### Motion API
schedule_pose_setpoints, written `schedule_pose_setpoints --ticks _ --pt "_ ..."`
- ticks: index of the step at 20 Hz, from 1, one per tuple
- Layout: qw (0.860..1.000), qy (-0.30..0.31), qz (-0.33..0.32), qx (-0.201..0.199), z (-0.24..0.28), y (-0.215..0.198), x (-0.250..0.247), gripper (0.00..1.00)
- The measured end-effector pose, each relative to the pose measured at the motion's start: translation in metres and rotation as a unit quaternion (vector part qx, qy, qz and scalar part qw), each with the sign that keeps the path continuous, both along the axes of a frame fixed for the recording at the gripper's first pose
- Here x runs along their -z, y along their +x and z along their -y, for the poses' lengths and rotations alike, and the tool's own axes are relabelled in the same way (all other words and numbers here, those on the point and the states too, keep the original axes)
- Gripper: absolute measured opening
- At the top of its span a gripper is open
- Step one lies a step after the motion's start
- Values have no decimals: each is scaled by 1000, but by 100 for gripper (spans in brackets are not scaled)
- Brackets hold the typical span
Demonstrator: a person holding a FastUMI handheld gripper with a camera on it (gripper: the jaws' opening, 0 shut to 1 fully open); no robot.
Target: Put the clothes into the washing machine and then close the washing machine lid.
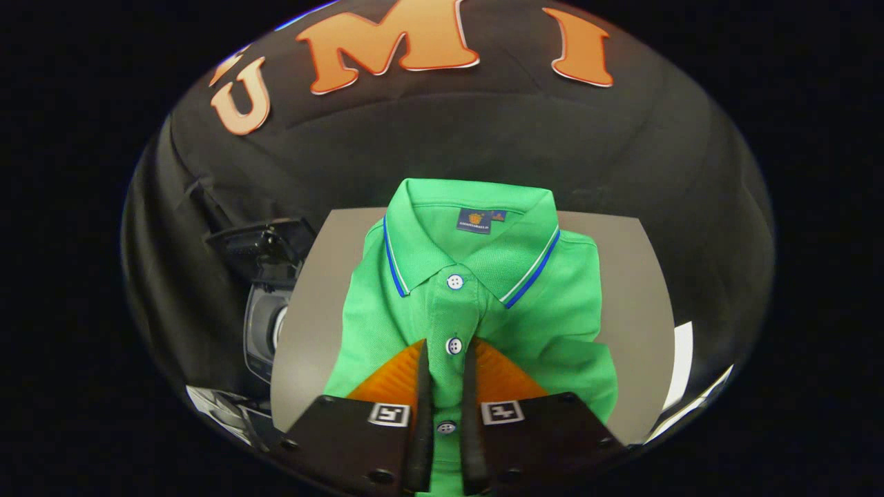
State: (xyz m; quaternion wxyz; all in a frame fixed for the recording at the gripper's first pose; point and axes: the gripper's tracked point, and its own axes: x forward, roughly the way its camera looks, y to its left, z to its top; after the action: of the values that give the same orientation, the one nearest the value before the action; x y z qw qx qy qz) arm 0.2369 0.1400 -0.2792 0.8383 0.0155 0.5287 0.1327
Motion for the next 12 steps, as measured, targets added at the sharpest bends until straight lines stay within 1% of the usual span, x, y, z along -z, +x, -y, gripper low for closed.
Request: schedule_pose_setpoints --ticks 1,2,3,5,8,9,11,12 --pt "1000 14 7 3 2 -3 -6 22" --pt "1000 21 23 2 0 -2 -3 15" --pt "999 34 41 10 0 -2 -4 15" --pt "994 50 89 26 -1 -3 -4 10" --pt "982 63 165 73 0 1 -1 10" --pt "976 64 189 83 0 2 0 9" --pt "965 56 239 93 -5 4 -1 9" --pt "959 47 264 86 -7 4 -3 9"
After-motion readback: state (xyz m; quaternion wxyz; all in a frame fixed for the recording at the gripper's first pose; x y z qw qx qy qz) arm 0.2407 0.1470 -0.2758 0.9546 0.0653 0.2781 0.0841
